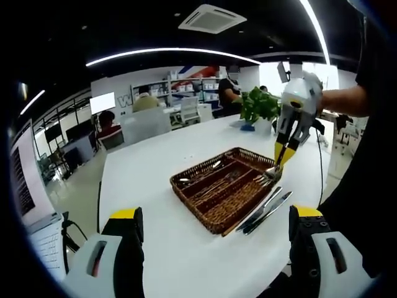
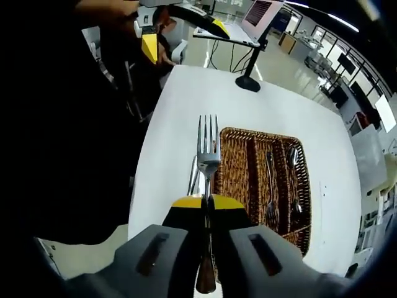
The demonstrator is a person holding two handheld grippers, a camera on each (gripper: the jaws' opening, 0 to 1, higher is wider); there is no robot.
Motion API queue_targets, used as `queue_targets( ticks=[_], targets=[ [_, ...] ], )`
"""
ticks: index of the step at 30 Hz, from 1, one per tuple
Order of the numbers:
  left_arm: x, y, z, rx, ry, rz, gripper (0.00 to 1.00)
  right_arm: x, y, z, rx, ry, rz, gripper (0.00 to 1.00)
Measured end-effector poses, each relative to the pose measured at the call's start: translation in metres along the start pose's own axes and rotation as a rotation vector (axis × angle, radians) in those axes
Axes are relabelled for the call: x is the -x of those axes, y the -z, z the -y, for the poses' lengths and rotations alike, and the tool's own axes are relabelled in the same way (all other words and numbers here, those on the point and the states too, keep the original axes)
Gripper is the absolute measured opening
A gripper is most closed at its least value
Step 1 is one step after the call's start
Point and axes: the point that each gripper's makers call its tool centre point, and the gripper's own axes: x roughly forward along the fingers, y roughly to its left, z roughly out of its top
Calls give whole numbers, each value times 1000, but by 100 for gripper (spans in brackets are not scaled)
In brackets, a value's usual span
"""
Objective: Arrange the knives, forks, and spoons in their matching storage slots by inserting each utensil handle-first until every utensil is classified and aligned in the correct compartment
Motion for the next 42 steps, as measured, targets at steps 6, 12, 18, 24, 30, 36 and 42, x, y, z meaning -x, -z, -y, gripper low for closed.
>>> queue_targets(
  ticks=[6,12,18,24,30,36,42],
  targets=[
    [-1,2,1,-3,6,-7,99,2,-1,2,-6,4,0,0],
    [0,3,0,-2,5,-10,99,2,0,4,-8,7,-5,0],
    [0,3,2,-9,7,-18,99,1,-3,10,1,8,-12,0],
    [-1,4,1,-14,11,-22,99,0,-3,15,11,6,-16,0],
    [-2,4,1,-9,10,-19,99,0,1,23,13,15,-32,0],
    [-3,2,2,-9,20,-18,99,1,1,30,8,21,-28,0],
    [-6,3,2,-5,26,-27,99,0,4,37,8,21,-35,0]
  ],
)
